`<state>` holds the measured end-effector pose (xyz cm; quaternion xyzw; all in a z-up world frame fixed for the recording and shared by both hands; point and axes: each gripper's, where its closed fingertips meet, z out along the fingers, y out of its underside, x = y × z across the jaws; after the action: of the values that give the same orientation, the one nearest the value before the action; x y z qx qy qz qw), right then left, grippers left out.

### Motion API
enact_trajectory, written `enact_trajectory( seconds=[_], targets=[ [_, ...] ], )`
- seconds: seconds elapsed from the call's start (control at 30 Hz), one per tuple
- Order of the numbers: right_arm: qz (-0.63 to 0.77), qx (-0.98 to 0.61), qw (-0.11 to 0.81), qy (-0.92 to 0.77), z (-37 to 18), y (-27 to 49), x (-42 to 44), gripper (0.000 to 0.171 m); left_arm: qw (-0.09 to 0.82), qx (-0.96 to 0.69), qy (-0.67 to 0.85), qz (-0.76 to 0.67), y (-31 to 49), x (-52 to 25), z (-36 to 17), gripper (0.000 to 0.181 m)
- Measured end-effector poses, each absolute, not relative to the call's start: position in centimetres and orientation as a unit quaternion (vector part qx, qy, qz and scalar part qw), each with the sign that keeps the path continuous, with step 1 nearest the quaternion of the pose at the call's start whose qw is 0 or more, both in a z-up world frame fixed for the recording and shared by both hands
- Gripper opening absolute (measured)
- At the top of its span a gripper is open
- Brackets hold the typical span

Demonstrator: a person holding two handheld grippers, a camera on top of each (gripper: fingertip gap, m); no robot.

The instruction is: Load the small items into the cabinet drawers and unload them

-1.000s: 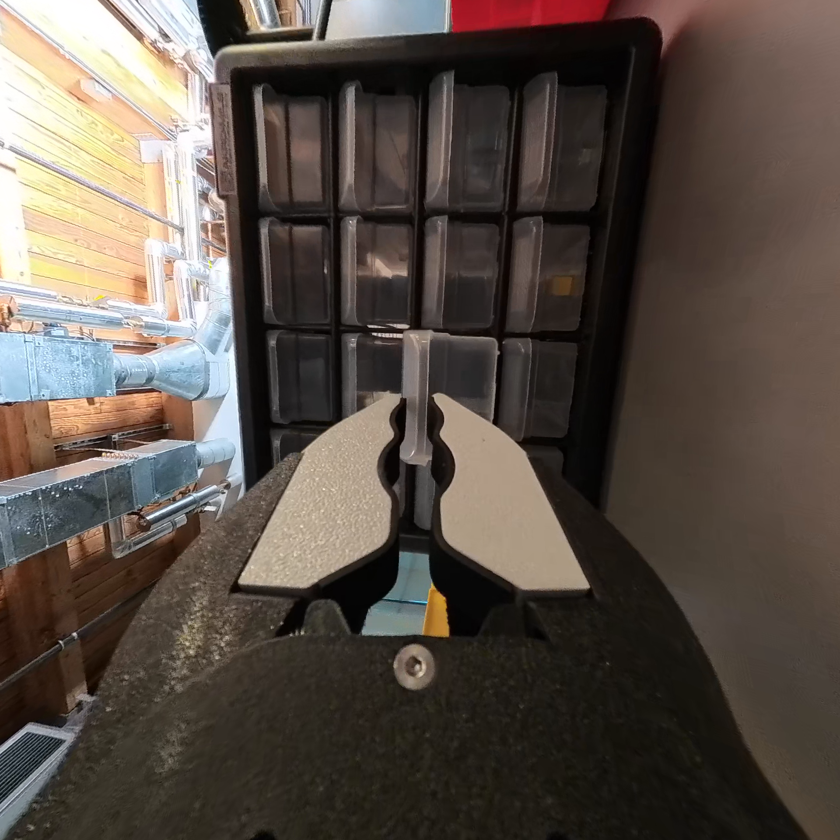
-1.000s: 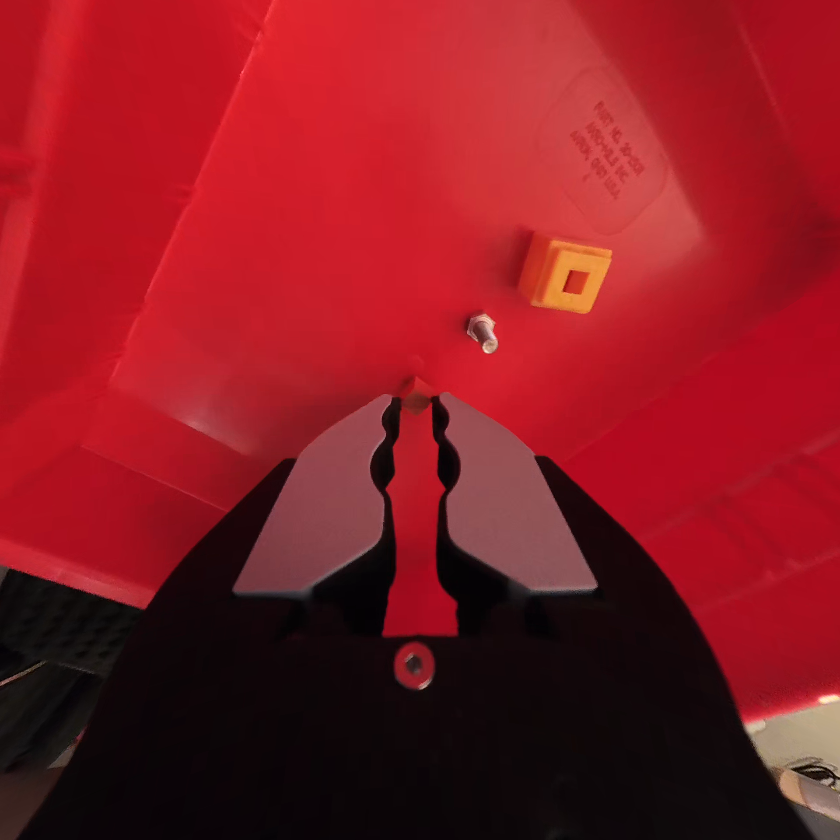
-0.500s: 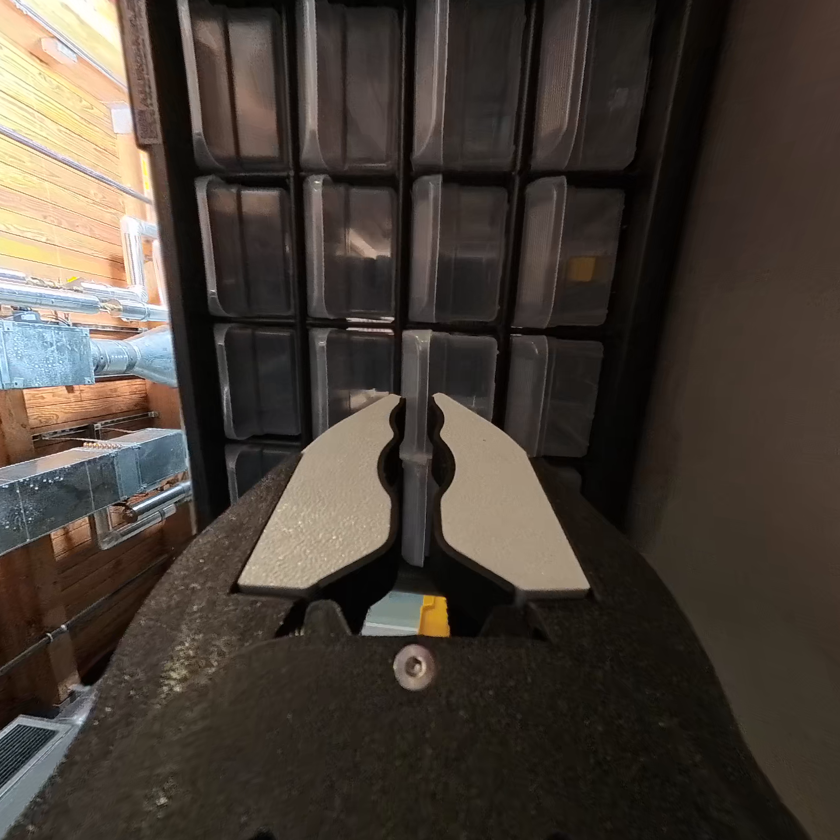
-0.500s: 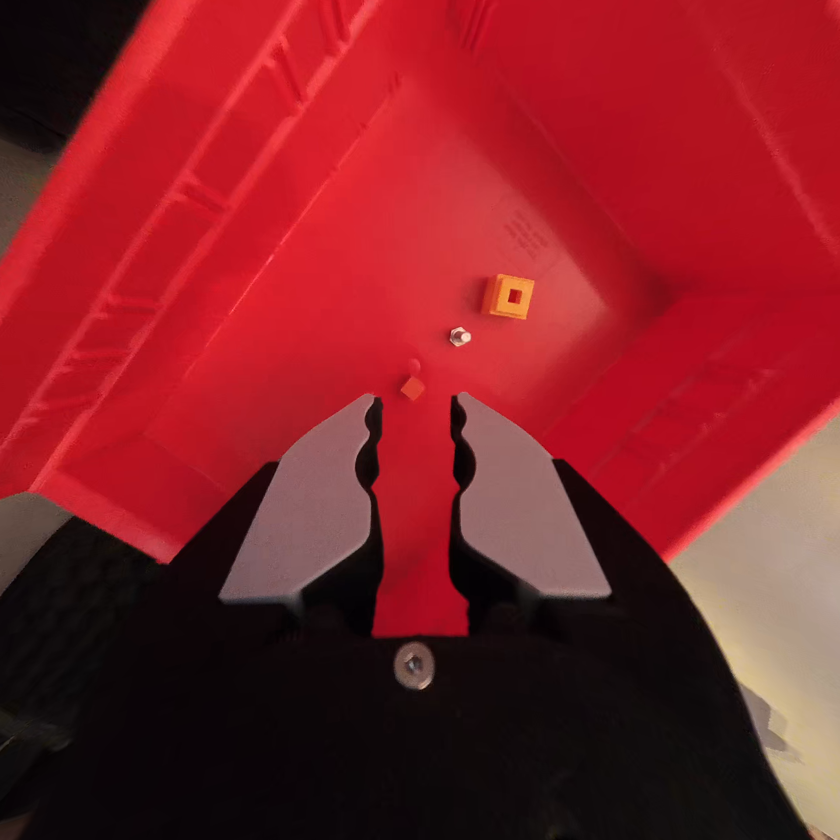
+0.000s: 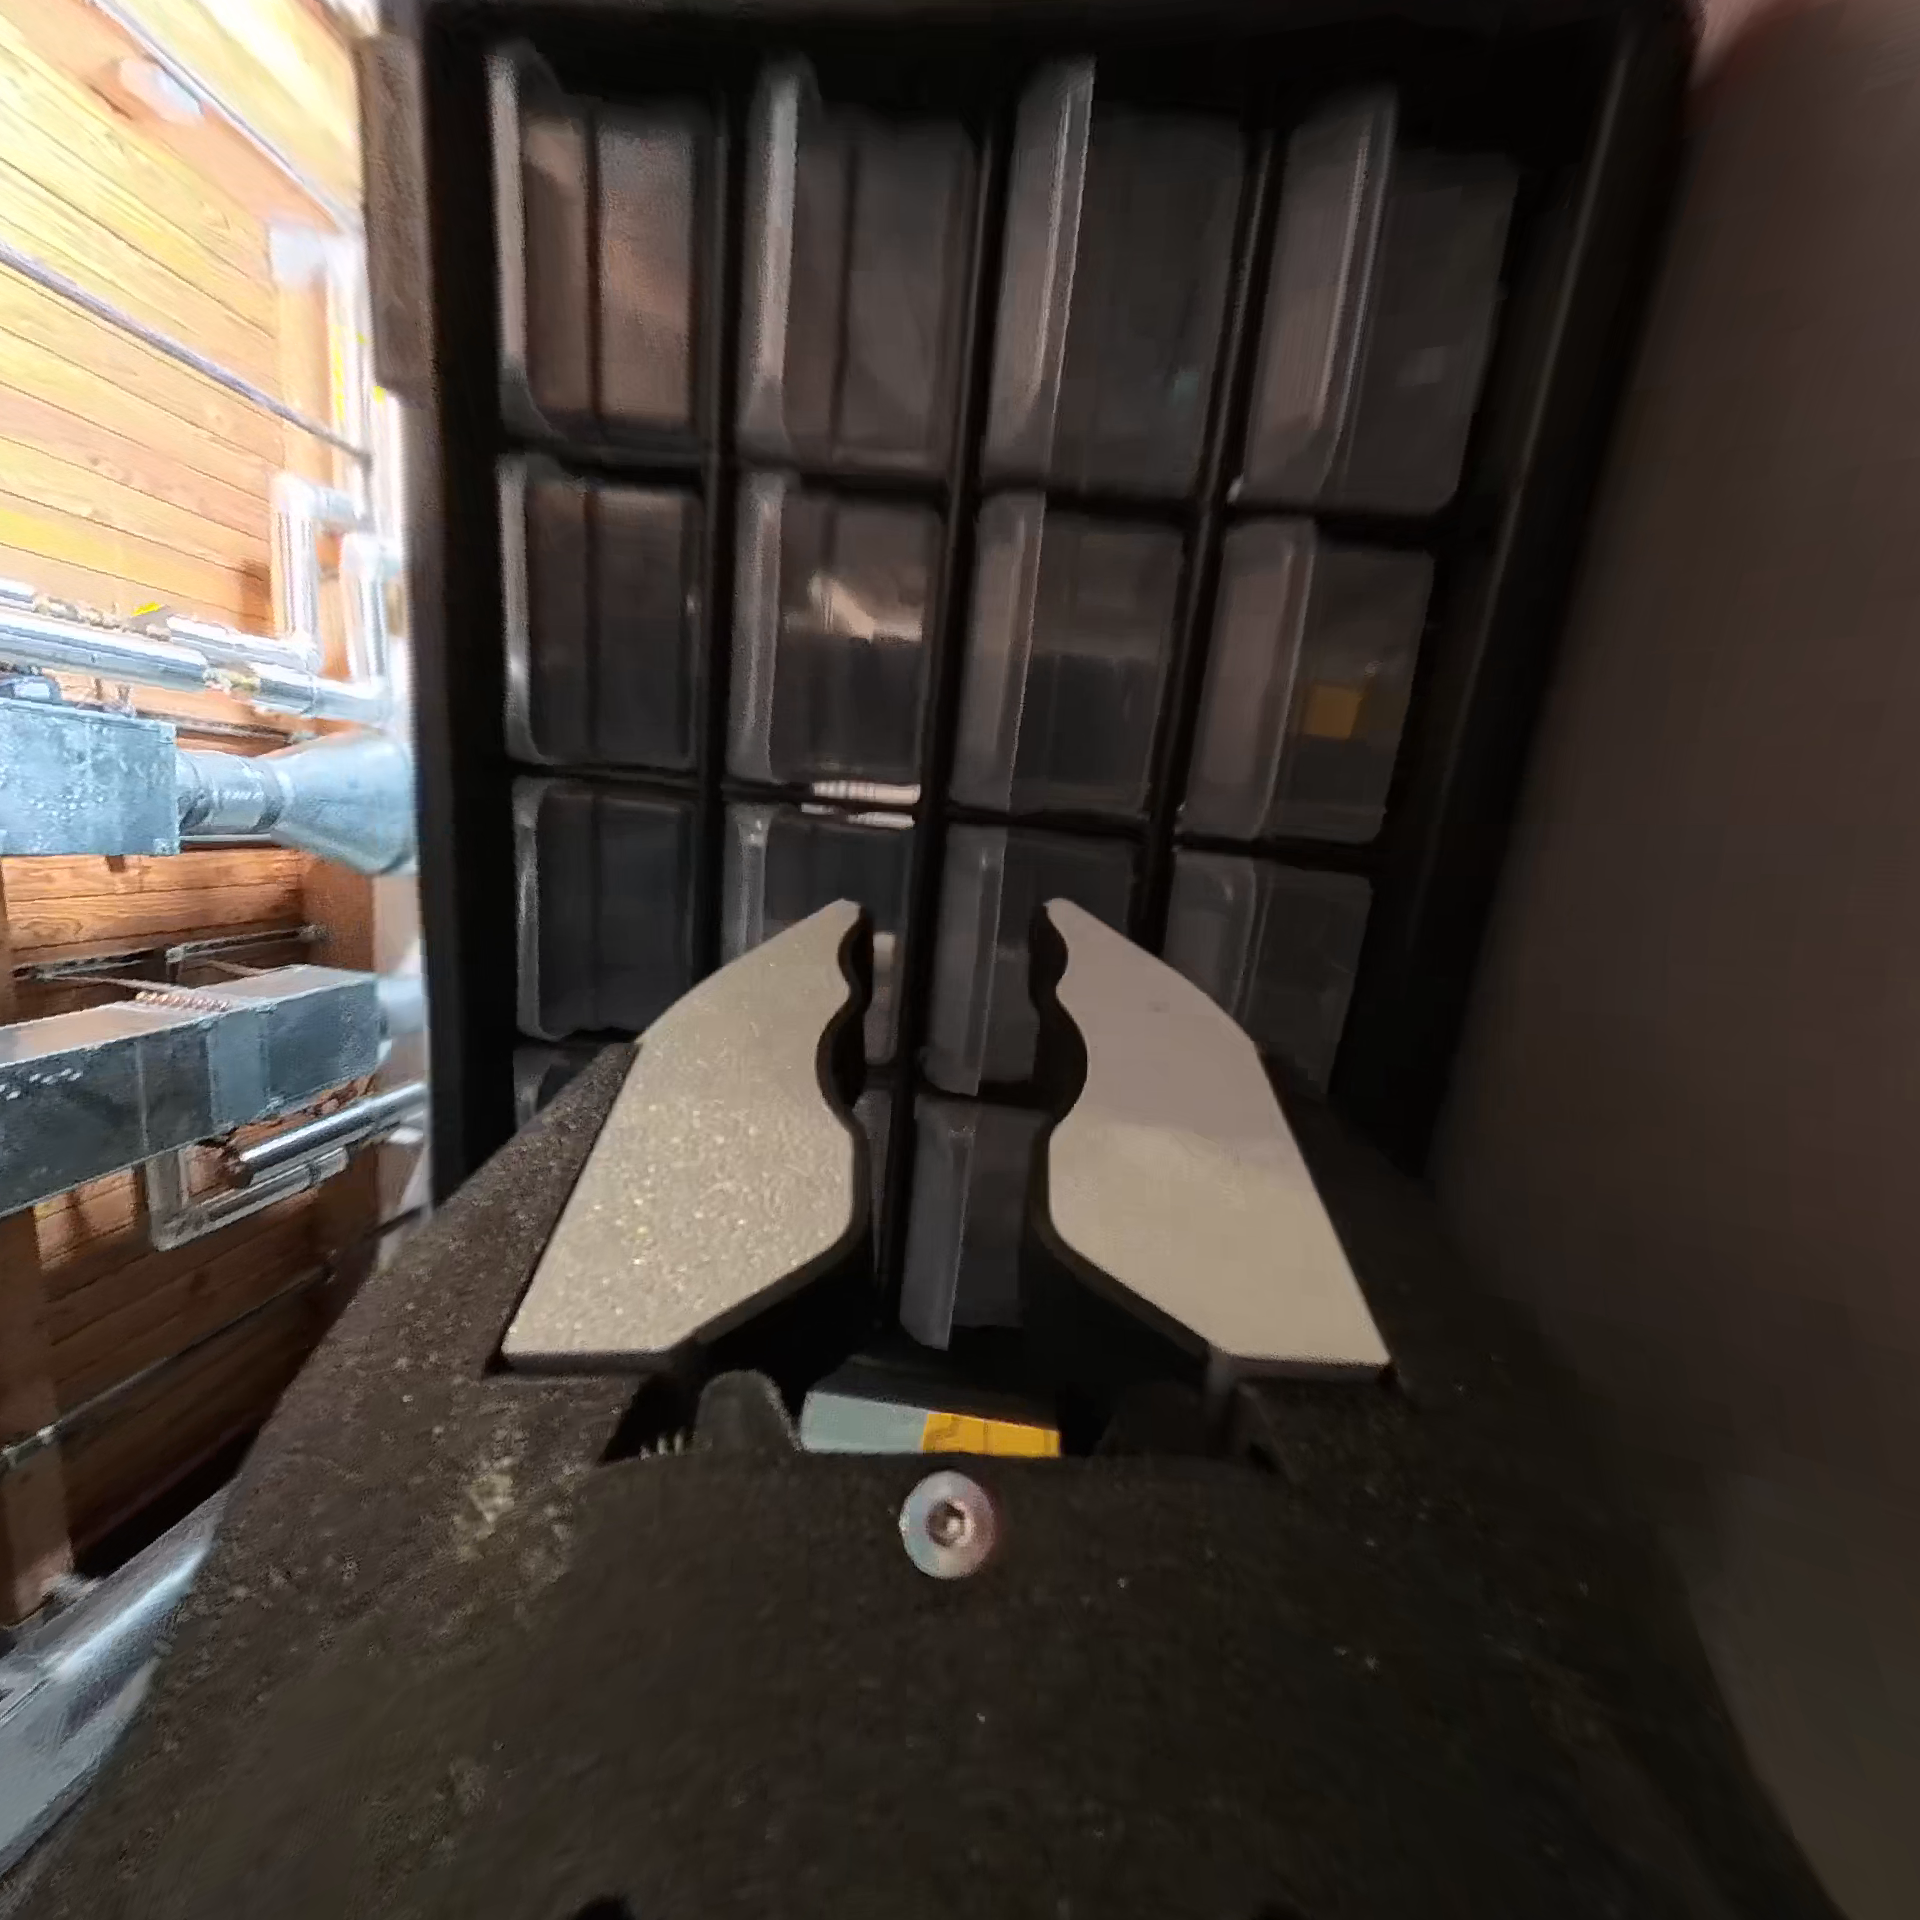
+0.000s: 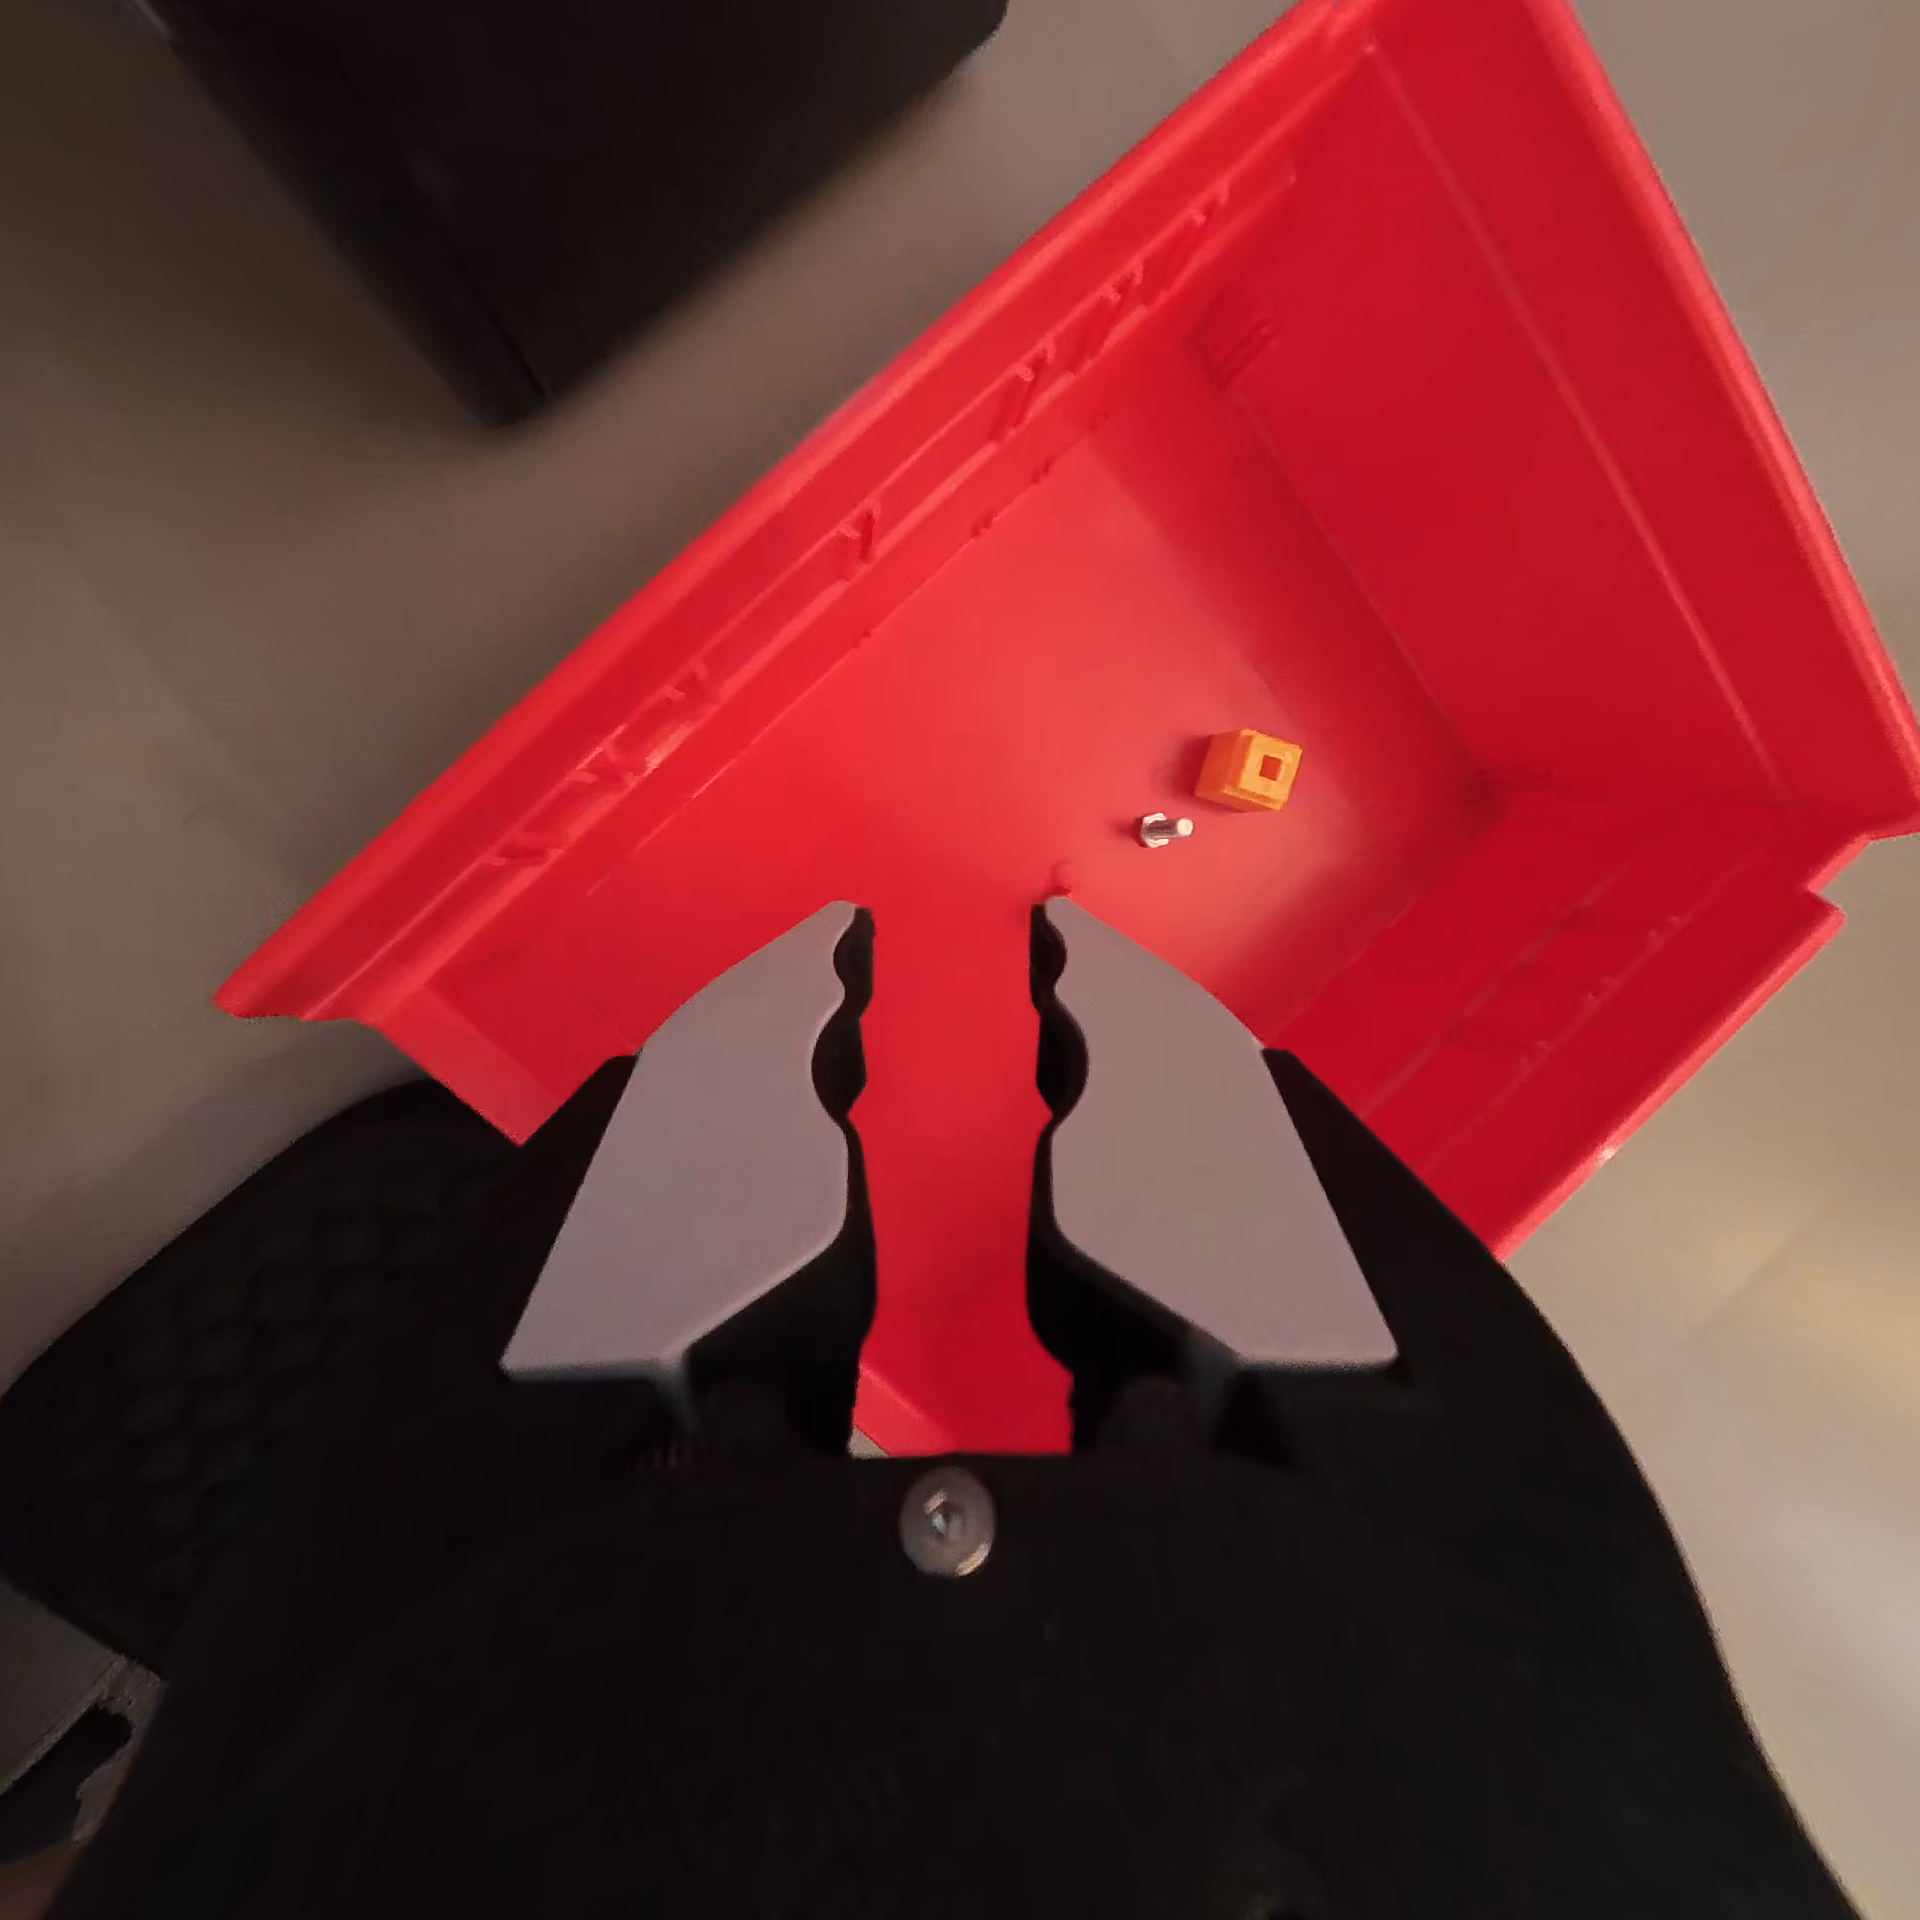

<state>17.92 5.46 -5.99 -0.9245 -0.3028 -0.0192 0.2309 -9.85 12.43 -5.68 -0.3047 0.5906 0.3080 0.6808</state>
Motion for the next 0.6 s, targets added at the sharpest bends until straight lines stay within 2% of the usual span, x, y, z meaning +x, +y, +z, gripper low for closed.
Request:
enact_trajectory(
  seconds=[0.17, 0.3, 0.6],
  targets=[
    [0.015, -0.915, 0.267, -0.301, -6.0, 5.0, 16.8, 0.030, 0.662, -0.308, 0.628, 0.271, 9.8, -8.5, -7.8, 0.025],
    [0.045, -0.909, 0.294, -0.292, -6.3, 4.9, 16.4, 0.030, 0.625, -0.339, 0.648, 0.275, 10.8, -7.4, -9.8, 0.029],
    [0.096, -0.895, 0.329, -0.285, -6.7, 4.3, 16.4, 0.030, 0.623, -0.336, 0.635, 0.310, 12.4, -5.2, -10.7, 0.028]
  ],
)
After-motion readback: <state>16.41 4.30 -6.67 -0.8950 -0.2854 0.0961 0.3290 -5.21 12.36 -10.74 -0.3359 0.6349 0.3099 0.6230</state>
